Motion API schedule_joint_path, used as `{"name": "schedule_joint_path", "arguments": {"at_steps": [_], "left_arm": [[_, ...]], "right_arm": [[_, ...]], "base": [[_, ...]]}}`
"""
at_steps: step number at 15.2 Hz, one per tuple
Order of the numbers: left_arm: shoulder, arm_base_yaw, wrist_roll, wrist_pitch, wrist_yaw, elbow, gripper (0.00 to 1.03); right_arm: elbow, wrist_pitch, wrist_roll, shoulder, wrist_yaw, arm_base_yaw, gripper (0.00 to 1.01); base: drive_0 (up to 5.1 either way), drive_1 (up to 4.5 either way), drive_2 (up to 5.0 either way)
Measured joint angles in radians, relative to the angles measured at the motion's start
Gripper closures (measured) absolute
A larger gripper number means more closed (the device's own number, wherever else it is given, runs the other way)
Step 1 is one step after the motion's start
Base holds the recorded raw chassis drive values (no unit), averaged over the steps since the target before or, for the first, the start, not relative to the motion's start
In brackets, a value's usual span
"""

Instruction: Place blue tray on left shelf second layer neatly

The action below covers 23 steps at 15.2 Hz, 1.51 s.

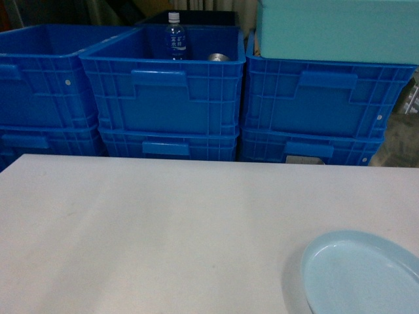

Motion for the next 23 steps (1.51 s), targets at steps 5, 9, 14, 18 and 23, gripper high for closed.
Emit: {"name": "schedule_joint_path", "arguments": {"at_steps": [5,9,14,18,23], "left_arm": [[0.000,0.000,0.000,0.000,0.000,0.000,0.05],[0.000,0.000,0.000,0.000,0.000,0.000,0.05],[0.000,0.000,0.000,0.000,0.000,0.000,0.05],[0.000,0.000,0.000,0.000,0.000,0.000,0.05],[0.000,0.000,0.000,0.000,0.000,0.000,0.05]], "right_arm": [[0.000,0.000,0.000,0.000,0.000,0.000,0.03],[0.000,0.000,0.000,0.000,0.000,0.000,0.03],[0.000,0.000,0.000,0.000,0.000,0.000,0.03],[0.000,0.000,0.000,0.000,0.000,0.000,0.03],[0.000,0.000,0.000,0.000,0.000,0.000,0.03]], "base": [[0.0,0.00,0.0],[0.0,0.00,0.0],[0.0,0.00,0.0],[0.0,0.00,0.0],[0.0,0.00,0.0]]}}
